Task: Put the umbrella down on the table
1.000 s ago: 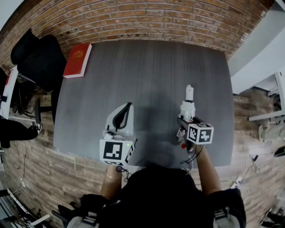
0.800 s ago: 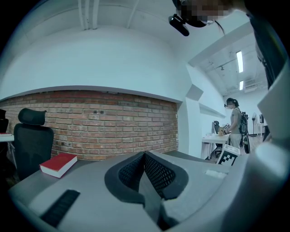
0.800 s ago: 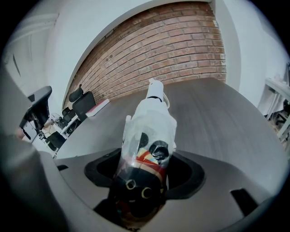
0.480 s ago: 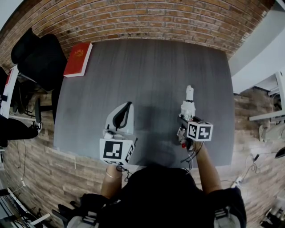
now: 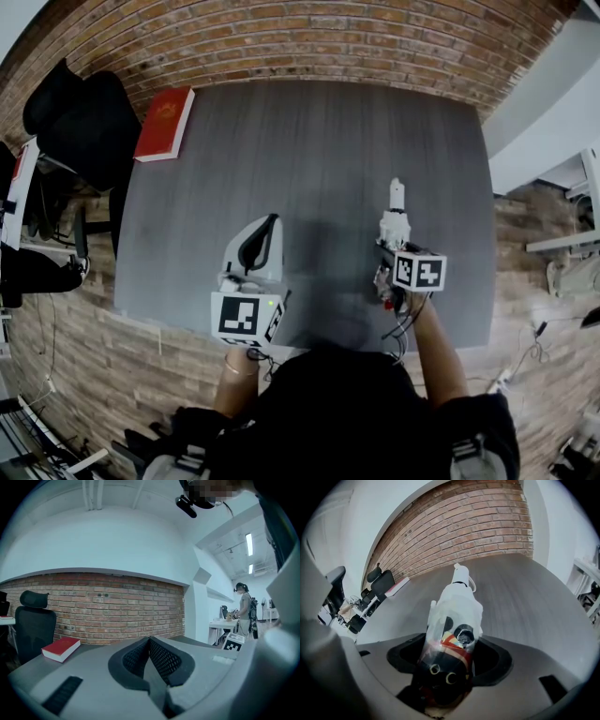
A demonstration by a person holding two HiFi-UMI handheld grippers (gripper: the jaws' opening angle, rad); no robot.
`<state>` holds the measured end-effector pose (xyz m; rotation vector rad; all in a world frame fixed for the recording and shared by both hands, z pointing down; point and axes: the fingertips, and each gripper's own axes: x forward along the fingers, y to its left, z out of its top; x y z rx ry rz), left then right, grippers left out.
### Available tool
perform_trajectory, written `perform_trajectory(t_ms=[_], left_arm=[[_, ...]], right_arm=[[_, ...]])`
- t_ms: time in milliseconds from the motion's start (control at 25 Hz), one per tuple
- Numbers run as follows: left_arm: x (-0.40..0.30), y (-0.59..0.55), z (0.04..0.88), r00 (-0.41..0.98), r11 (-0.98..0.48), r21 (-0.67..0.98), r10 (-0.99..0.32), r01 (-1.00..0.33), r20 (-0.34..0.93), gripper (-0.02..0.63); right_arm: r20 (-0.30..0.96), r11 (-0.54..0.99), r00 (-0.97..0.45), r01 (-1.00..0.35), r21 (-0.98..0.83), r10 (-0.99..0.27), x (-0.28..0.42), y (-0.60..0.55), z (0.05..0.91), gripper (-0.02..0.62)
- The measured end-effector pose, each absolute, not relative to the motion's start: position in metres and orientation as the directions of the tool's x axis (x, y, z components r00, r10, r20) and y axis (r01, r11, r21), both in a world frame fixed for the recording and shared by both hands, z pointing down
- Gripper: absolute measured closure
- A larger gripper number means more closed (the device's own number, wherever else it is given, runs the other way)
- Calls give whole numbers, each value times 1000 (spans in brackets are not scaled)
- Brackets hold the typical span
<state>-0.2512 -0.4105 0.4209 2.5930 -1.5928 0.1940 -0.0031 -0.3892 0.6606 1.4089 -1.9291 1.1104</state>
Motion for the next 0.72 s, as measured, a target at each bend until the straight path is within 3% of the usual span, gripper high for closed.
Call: perform_trajectory(t_ms=[720], left_arm=[[-254, -407, 426, 441, -444, 20, -881, -896, 171, 603]], right_arm=[[807, 153, -328, -944, -291, -492, -10, -391, 669, 298]])
